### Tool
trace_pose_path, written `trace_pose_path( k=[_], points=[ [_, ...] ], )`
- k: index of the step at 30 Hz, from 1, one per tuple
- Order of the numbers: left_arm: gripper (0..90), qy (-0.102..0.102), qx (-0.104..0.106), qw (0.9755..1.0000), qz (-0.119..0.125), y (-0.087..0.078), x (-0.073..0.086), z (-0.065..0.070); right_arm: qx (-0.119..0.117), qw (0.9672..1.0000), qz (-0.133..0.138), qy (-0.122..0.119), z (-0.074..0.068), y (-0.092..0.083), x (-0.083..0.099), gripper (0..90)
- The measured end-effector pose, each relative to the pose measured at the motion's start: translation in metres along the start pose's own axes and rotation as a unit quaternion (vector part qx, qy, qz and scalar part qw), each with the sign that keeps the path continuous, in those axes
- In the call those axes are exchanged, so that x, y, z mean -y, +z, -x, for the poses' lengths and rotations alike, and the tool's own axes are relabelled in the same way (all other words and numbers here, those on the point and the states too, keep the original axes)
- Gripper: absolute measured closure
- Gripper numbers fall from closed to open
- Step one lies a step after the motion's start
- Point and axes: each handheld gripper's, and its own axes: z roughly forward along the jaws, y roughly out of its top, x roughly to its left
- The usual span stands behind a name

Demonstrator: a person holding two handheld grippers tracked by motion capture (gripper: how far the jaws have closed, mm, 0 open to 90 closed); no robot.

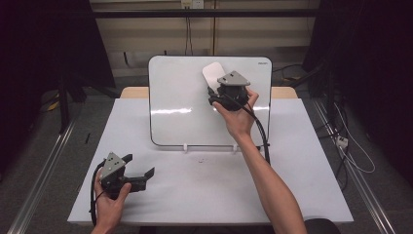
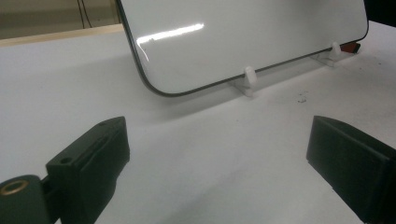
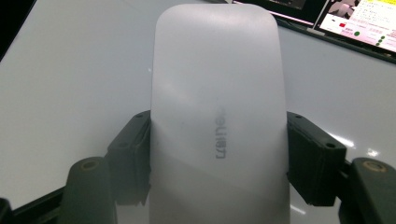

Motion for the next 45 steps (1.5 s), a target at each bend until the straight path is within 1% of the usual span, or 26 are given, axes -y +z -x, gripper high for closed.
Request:
trace_pose_path(
  k=[3, 4, 6, 7, 8, 9, 10, 12, 16, 17, 18, 19, 20, 22, 24, 25, 27, 30, 31, 33, 34, 36, 38, 39, 43, 45],
  points=[
    [5.8, -0.001, -0.001, 1.0, 0.001, 0.0, 0.0, 0.001, -0.005, 1.0, 0.0, -0.005, 0.004, -0.006, 0.008, 31.8],
    [5.8, 0.004, -0.001, 1.0, -0.003, 0.0, 0.0, 0.0, -0.008, 0.9999, 0.001, -0.006, 0.005, -0.009, 0.01, 31.8],
    [5.8, 0.0, -0.002, 1.0, 0.001, -0.001, 0.0, 0.0, -0.005, 1.0, 0.001, -0.007, 0.009, -0.014, 0.014, 31.8],
    [5.8, 0.003, -0.002, 1.0, -0.001, -0.001, 0.0, -0.001, -0.004, 1.0, 0.001, -0.006, 0.011, -0.018, 0.018, 31.8],
    [5.8, 0.001, -0.002, 1.0, -0.001, -0.001, 0.0, -0.001, -0.005, 1.0, 0.002, -0.004, 0.013, -0.019, 0.02, 31.8],
    [5.8, -0.006, -0.002, 1.0, 0.002, 0.0, 0.001, -0.001, -0.006, 1.0, 0.001, -0.002, 0.015, -0.021, 0.023, 31.8],
    [5.8, -0.002, -0.003, 1.0, -0.002, 0.0, 0.001, -0.003, -0.008, 1.0, -0.002, -0.001, 0.016, -0.022, 0.027, 31.8],
    [5.8, 0.002, -0.004, 1.0, -0.004, 0.001, 0.001, -0.003, -0.008, 0.9999, -0.008, -0.007, 0.019, -0.025, 0.032, 31.8],
    [5.8, -0.001, -0.003, 1.0, 0.0, 0.0, 0.0, -0.002, -0.016, 0.9997, -0.017, 0.0, 0.022, -0.033, 0.044, 31.8],
    [5.8, -0.001, -0.005, 1.0, 0.0, -0.001, 0.0, -0.001, -0.017, 0.9997, -0.019, -0.002, 0.023, -0.036, 0.047, 31.8],
    [5.8, 0.0, -0.005, 1.0, 0.0, -0.001, 0.001, -0.002, -0.01, 0.9997, -0.02, -0.006, 0.023, -0.039, 0.05, 31.8],
    [5.8, -0.005, -0.005, 1.0, 0.002, -0.001, 0.001, -0.002, -0.009, 0.9997, -0.021, -0.008, 0.024, -0.043, 0.053, 31.8],
    [5.8, -0.005, -0.006, 1.0, 0.002, -0.001, 0.001, -0.002, -0.01, 0.9997, -0.021, -0.009, 0.025, -0.047, 0.055, 31.8],
    [5.8, -0.005, -0.004, 1.0, 0.001, 0.0, 0.001, -0.002, -0.002, 0.9996, -0.022, -0.016, 0.027, -0.053, 0.061, 31.8],
    [5.8, 0.0, -0.004, 1.0, -0.002, 0.0, 0.0, -0.002, 0.004, 0.9997, -0.022, -0.013, 0.031, -0.059, 0.066, 31.8],
    [5.8, -0.002, -0.003, 1.0, -0.001, 0.0, 0.0, -0.001, 0.007, 0.9996, -0.024, -0.014, 0.032, -0.061, 0.069, 31.8],
    [5.8, 0.0, -0.003, 1.0, -0.002, 0.001, 0.0, -0.001, 0.012, 0.9994, -0.028, -0.015, 0.034, -0.064, 0.074, 31.8],
    [5.8, 0.004, -0.003, 1.0, -0.001, -0.001, -0.001, -0.001, 0.015, 0.999, -0.035, -0.025, 0.034, -0.069, 0.083, 31.8],
    [5.8, 0.004, -0.003, 1.0, -0.002, -0.001, 0.0, -0.001, 0.014, 0.9988, -0.038, -0.029, 0.035, -0.07, 0.085, 31.8],
    [5.8, 0.001, -0.003, 1.0, -0.001, -0.001, 0.0, -0.001, 0.022, 0.9983, -0.042, -0.033, 0.034, -0.072, 0.091, 31.8],
    [5.8, 0.001, -0.004, 1.0, -0.001, -0.001, 0.0, -0.001, 0.022, 0.9982, -0.045, -0.033, 0.034, -0.072, 0.094, 31.8],
    [5.8, 0.002, -0.004, 1.0, 0.002, -0.002, -0.001, 0.0, 0.03, 0.998, -0.047, -0.031, 0.035, -0.073, 0.1, 31.8],
    [5.8, 0.005, -0.005, 1.0, 0.001, -0.003, -0.001, 0.0, 0.029, 0.9977, -0.053, -0.03, 0.035, -0.073, 0.105, 31.8],
    [5.8, -0.002, -0.004, 1.0, 0.004, -0.002, -0.001, 0.0, 0.031, 0.9976, -0.054, -0.032, 0.035, -0.074, 0.107, 31.8],
    [5.8, 0.003, -0.004, 1.0, 0.0, -0.001, -0.001, 0.0, 0.035, 0.9966, -0.061, -0.044, 0.035, -0.073, 0.115, 31.8],
    [5.8, 0.005, -0.003, 1.0, 0.0, -0.001, -0.002, 0.001, 0.033, 0.9959, -0.071, -0.045, 0.033, -0.07, 0.121, 31.8]
  ],
)
